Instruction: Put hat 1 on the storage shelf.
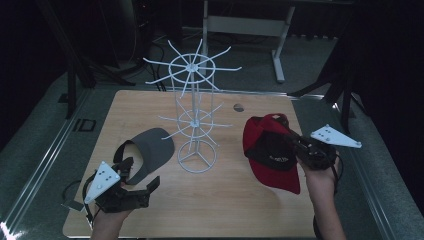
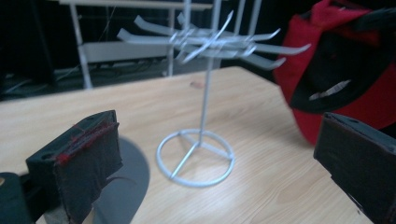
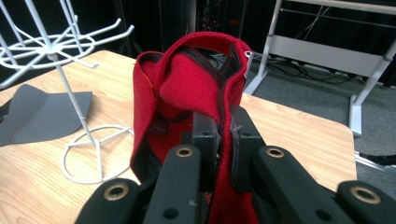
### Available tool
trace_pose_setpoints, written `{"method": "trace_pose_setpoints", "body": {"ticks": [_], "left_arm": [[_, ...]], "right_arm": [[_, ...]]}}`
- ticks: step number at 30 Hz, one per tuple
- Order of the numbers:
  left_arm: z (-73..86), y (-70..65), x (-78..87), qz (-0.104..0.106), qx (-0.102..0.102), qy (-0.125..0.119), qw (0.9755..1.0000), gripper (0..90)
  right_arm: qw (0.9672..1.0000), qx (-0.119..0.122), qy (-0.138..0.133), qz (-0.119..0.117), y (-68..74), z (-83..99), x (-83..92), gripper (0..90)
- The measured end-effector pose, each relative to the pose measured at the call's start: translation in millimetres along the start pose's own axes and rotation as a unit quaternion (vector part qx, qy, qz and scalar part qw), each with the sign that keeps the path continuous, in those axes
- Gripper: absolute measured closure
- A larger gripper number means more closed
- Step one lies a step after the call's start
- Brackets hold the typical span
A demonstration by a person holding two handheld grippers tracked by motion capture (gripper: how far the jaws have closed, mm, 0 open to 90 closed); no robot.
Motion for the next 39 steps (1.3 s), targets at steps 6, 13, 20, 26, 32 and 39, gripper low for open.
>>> {"method": "trace_pose_setpoints", "body": {"ticks": [6, 13, 20, 26, 32, 39], "left_arm": [[-25.6, -24.1, -2.0, 0.033, -0.032, -0.012, 0.9989, 0.9], [-50.6, -50.2, -12.9, 0.086, -0.055, -0.019, 0.9946, 0.9], [-61.7, -64.6, -33.8, 0.108, -0.075, -0.010, 0.9913, 0.9], [-64.1, -76.6, -56.0, 0.133, -0.083, -0.001, 0.9876, 0.9], [-62.2, -87.1, -76.8, 0.152, -0.098, 0.016, 0.9834, 1.0], [-65.0, -95.8, -98.7, 0.162, -0.106, 0.026, 0.9808, 1.4]], "right_arm": [[0.9996, -0.004, -0.014, -0.023, 10.3, -9.9, 7.9, 83.7], [0.9987, 0.000, -0.029, -0.042, 26.1, -24.3, 19.6, 83.7], [0.9978, 0.009, -0.043, -0.049, 34.5, -33.5, 31.9, 83.7], [0.9963, 0.017, -0.057, -0.062, 44.0, -40.6, 45.0, 83.7], [0.9947, 0.024, -0.063, -0.078, 54.9, -44.6, 52.9, 83.7], [0.9934, 0.031, -0.067, -0.088, 67.1, -44.5, 57.1, 83.6]]}}
Point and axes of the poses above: each handheld gripper's, and its own axes: x roughly backward along the jaws, z roughly out of its underside, y roughly to its left, the point moved 9 cm from there along -x, roughly forward along the jaws, and after that the axes turned 3 degrees about z, right-handed, at the moved point
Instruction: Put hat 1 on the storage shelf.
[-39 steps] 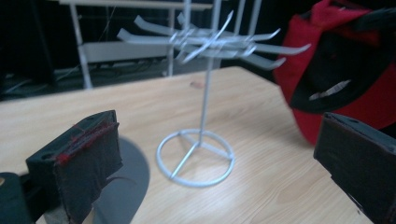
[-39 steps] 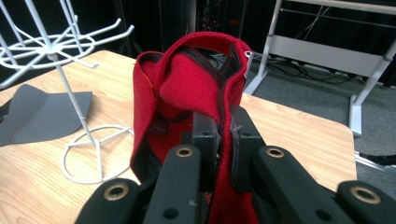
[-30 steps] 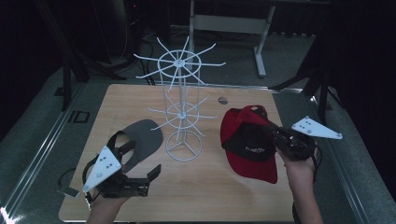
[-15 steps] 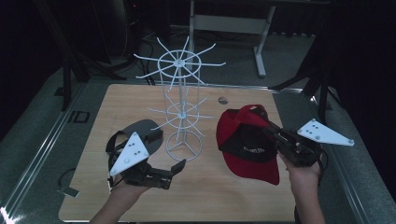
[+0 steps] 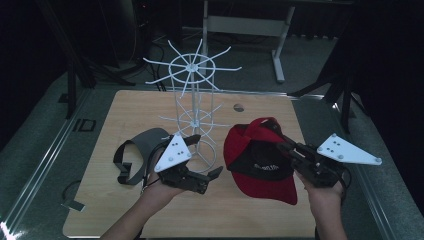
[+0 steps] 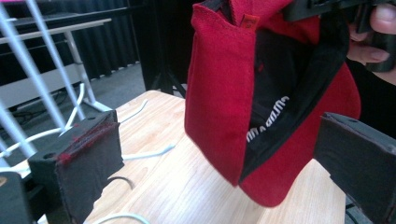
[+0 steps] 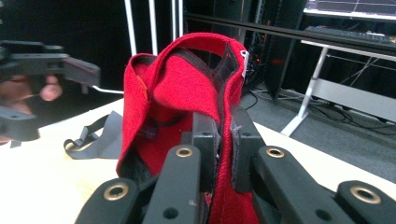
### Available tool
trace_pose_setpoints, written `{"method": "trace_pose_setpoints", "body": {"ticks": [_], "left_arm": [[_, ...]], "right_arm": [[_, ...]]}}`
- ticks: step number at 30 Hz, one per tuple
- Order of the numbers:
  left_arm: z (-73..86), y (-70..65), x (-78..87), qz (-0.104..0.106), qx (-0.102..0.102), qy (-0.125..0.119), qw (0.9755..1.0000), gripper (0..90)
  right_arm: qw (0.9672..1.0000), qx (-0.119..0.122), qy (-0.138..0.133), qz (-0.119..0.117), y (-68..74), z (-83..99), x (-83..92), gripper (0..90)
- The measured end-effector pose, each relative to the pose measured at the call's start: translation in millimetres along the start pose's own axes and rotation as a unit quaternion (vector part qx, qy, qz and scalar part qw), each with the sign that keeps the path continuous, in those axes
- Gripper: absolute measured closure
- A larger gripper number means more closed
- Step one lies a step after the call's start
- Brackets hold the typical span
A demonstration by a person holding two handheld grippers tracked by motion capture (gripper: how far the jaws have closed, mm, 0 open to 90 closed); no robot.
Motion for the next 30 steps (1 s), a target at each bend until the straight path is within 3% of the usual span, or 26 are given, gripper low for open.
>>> {"method": "trace_pose_setpoints", "body": {"ticks": [4, 8, 23, 30], "left_arm": [[-5.5, -1.6, -9.9, 0.005, -0.009, 0.002, 0.9999, 1.4], [-8.5, -0.2, -19.5, 0.010, -0.004, 0.002, 0.9999, 2.0], [-22.6, -4.6, -50.1, 0.033, -0.012, 0.023, 0.9991, 18.0], [-28.0, -8.1, -54.9, 0.026, -0.024, 0.014, 0.9993, 44.4]], "right_arm": [[1.0000, 0.002, -0.004, -0.005, 5.0, -2.1, 2.8, 83.6], [0.9999, 0.004, -0.008, -0.009, 9.5, -3.9, 5.9, 83.6], [0.9995, 0.014, -0.012, -0.026, 22.5, -6.9, 7.9, 83.6], [0.9996, 0.015, -0.005, -0.025, 22.5, -2.3, 4.1, 83.6]]}}
Point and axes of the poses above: each handheld gripper's, and its own axes: x roughly backward along the jaws, z roughly out of its underside, y roughly to its left, the point moved 9 cm from there along -x, roughly forward along the jaws, and after that the axes turned 3 degrees about z, right-handed, at the moved point
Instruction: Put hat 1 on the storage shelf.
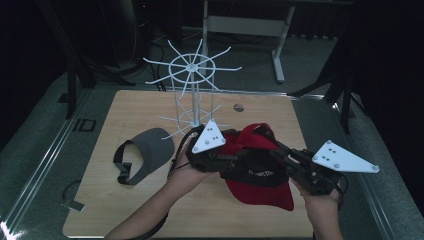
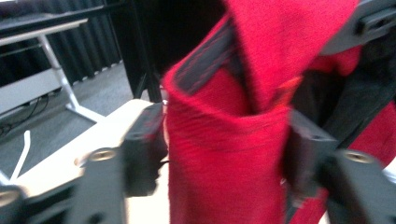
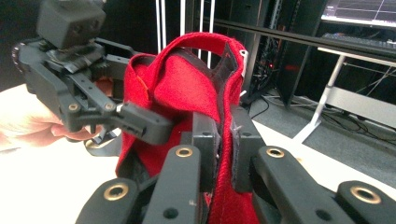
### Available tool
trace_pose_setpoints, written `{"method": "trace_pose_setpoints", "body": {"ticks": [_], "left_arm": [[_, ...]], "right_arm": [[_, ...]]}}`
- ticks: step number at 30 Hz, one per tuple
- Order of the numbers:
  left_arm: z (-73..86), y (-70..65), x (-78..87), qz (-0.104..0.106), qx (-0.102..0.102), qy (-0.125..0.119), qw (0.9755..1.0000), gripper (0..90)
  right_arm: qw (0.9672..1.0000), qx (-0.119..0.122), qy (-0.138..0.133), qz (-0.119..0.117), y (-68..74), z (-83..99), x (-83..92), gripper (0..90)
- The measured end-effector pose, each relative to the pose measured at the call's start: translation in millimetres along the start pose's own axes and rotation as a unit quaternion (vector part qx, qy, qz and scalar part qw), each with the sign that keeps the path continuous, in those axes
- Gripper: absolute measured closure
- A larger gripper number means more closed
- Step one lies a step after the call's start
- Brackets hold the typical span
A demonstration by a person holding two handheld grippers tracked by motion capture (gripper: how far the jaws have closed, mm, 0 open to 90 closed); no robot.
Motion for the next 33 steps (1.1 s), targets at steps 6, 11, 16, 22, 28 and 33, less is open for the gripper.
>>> {"method": "trace_pose_setpoints", "body": {"ticks": [6, 11, 16, 22, 28, 33], "left_arm": [[-2.2, -0.1, -1.5, -0.011, -0.001, 0.000, 0.9999, 73.1], [-2.0, -2.8, -5.8, -0.015, -0.006, 0.013, 0.9998, 82.5], [-3.9, -4.7, -8.1, -0.019, -0.006, 0.020, 0.9996, 84.0], [-10.6, -5.4, -8.9, -0.025, -0.010, 0.019, 0.9995, 84.5], [-14.4, -6.7, -11.8, -0.029, -0.016, 0.023, 0.9992, 84.7], [-15.8, -9.3, -12.1, -0.028, -0.025, 0.021, 0.9991, 84.8]], "right_arm": [[1.0000, -0.002, 0.001, 0.001, 0.1, 3.0, -0.6, 83.6], [1.0000, -0.005, 0.004, -0.002, 2.0, 6.5, -2.1, 83.5], [0.9999, -0.012, 0.003, -0.003, -0.2, 9.7, 0.0, 83.3], [0.9998, -0.021, -0.002, 0.001, -4.0, 13.1, 3.4, 82.2], [0.9995, -0.031, -0.005, 0.000, -5.0, 18.4, 6.1, 80.8], [0.9994, -0.033, -0.002, -0.005, -4.2, 22.6, 9.7, 73.0]]}}
Point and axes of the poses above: each handheld gripper's, and its own axes: x roughly backward along the jaws, z roughly out of its underside, y roughly to its left, the point moved 9 cm from there along -x, roughly forward along the jaws, and after that the axes turned 3 degrees about z, right-handed, at the moved point
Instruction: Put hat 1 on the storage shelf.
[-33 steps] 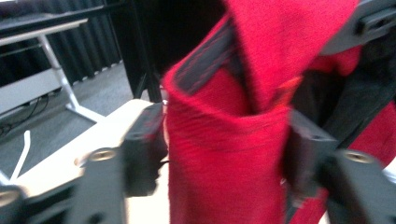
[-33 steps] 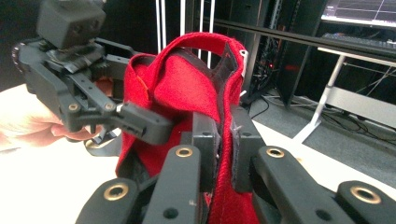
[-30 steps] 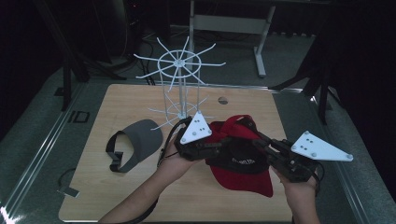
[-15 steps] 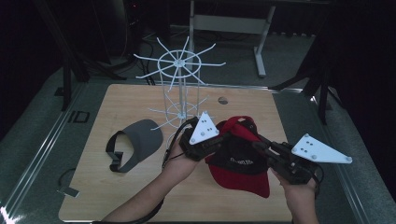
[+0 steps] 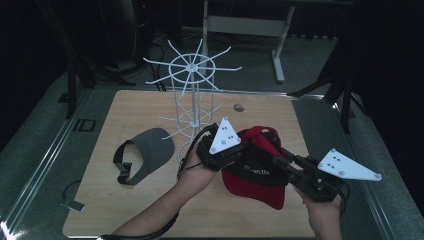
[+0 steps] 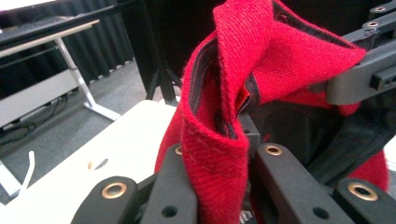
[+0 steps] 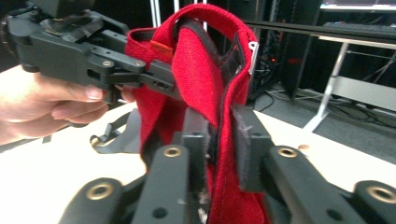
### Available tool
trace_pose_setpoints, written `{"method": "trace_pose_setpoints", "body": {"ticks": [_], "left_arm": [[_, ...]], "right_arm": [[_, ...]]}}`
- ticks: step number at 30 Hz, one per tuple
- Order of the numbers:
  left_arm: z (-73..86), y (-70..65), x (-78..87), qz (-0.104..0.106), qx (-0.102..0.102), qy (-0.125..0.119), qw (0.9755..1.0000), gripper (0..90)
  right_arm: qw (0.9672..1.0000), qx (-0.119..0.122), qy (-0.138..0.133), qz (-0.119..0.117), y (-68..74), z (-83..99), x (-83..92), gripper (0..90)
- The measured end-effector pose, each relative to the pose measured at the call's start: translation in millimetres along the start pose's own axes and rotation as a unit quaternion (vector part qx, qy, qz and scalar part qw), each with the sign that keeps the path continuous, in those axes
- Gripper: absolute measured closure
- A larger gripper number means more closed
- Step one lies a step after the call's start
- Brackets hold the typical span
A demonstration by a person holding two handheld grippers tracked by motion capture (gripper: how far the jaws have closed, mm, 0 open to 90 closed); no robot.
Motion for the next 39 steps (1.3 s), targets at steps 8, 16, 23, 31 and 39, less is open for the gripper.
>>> {"method": "trace_pose_setpoints", "body": {"ticks": [8, 16, 23, 31, 39], "left_arm": [[-7.2, -2.8, 3.8, -0.002, -0.009, -0.007, 0.9999, 84.9], [0.2, 0.3, 6.3, 0.008, -0.014, 0.000, 0.9999, 84.8], [4.9, -1.2, 14.3, 0.080, -0.042, -0.012, 0.9959, 84.7], [5.8, -18.2, 24.5, 0.185, -0.080, -0.040, 0.9788, 84.5], [6.6, -28.9, 27.5, 0.223, -0.089, -0.038, 0.9699, 84.4]], "right_arm": [[0.9999, 0.000, -0.007, -0.012, 2.2, 1.1, 13.6, 56.4], [0.9993, 0.001, -0.016, -0.033, -0.7, -2.7, 28.0, 47.1], [0.9995, -0.007, -0.013, -0.029, -15.2, -3.3, 27.8, 46.8], [0.9981, 0.007, 0.003, -0.062, -4.9, 1.8, 18.2, 50.2], [0.9917, 0.025, 0.017, -0.125, 20.2, 3.4, 9.1, 51.3]]}}
Point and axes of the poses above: each handheld gripper's, and its own axes: x roughly backward along the jaws, z roughly out of its underside, y roughly to its left, the point moved 9 cm from there along -x, roughly forward along the jaws, and after that the axes turned 3 degrees about z, right-handed, at the moved point
